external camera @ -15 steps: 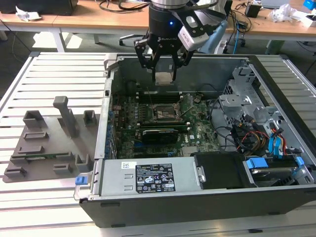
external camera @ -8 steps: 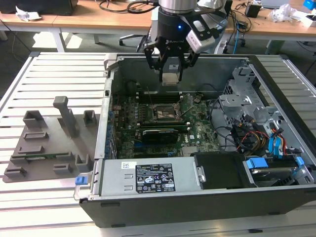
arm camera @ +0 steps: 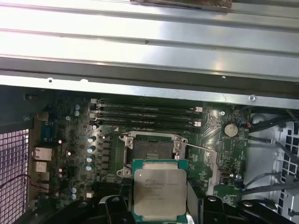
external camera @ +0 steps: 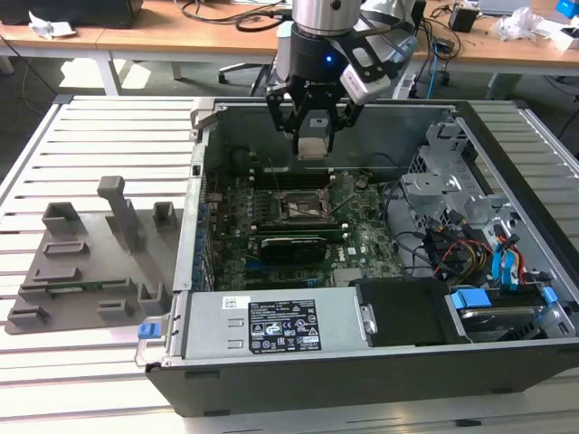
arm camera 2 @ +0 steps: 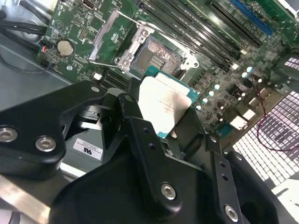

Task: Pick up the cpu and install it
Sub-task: 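Pick up the cpu and move it towards the insertion slot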

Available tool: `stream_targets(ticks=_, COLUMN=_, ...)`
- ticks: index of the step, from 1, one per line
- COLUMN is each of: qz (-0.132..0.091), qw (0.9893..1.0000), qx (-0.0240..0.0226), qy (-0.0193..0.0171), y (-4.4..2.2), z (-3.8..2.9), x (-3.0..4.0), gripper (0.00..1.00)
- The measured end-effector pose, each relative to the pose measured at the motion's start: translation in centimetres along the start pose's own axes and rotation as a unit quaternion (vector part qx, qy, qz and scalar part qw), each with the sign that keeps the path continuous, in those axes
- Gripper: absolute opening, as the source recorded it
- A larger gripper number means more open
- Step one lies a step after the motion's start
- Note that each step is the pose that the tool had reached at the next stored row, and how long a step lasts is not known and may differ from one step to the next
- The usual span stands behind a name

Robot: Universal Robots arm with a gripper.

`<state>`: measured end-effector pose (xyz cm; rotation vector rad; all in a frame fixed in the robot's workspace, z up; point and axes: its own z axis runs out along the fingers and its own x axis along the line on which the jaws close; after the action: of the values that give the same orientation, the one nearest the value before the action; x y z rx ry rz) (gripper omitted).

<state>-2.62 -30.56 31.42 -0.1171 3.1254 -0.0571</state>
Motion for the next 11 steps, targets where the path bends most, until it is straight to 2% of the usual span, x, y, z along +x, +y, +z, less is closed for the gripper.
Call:
stream_targets(ticks=6, qz=0.000, qw=1.0000, qx=0.0003, qy=0.0000, y=0.02, z=1.15, x=-0.33, gripper=0.55)
stream_targets(ticks=9, qz=0.000, qw=1.0000, qx=0.0004, qy=0.0001, y=0.04, z=1.97, x=-0.44, gripper=0.55)
stream_targets(ticks=11, qz=0.000, qw=1.0000, qx=0.0008, qy=0.0002, y=0.04, z=2.02, x=-0.45, gripper=0.55)
